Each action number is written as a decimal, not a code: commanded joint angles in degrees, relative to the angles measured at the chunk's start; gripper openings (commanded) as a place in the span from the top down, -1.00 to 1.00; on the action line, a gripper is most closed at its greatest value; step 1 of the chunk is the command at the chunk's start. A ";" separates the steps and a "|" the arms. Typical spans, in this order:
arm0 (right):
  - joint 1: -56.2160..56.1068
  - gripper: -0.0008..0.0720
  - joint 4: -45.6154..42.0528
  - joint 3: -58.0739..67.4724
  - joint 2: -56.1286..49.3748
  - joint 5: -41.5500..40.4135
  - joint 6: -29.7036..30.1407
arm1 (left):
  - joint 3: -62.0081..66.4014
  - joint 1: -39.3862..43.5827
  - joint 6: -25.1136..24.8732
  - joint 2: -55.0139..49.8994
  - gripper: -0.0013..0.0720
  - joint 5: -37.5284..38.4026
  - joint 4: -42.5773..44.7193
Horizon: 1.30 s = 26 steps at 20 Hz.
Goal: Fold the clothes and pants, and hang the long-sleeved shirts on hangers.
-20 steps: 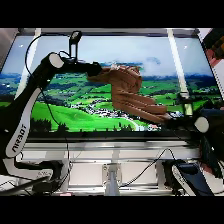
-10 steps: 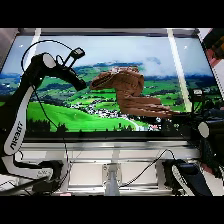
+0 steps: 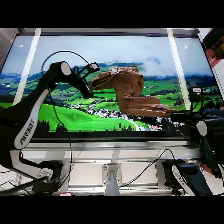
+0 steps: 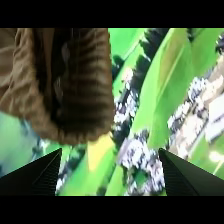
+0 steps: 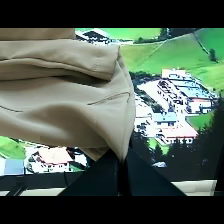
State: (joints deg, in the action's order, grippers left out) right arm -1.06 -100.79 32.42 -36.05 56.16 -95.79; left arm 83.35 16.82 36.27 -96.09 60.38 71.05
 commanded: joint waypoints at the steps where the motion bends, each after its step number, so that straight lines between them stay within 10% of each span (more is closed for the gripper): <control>1: -0.02 0.94 1.16 -0.04 -0.07 -0.61 -0.07 | -0.09 2.19 5.90 -3.26 -0.93 -12.59 0.07; 7: -0.02 0.94 2.23 -0.04 -0.07 -1.01 -0.07 | 0.09 2.36 13.55 -3.54 0.88 -22.43 0.04; 17: 0.00 0.94 -3.19 12.94 -0.02 -15.54 -0.20 | 0.13 0.07 24.41 19.08 0.89 -42.42 0.11; 26: 11.74 0.94 -4.61 32.04 -1.25 -19.41 -0.17 | 0.13 -7.02 24.41 47.34 0.89 -42.75 0.11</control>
State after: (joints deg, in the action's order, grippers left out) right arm 6.33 -105.38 60.07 -37.10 37.34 -95.98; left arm 83.48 11.70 60.36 -56.64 18.02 71.09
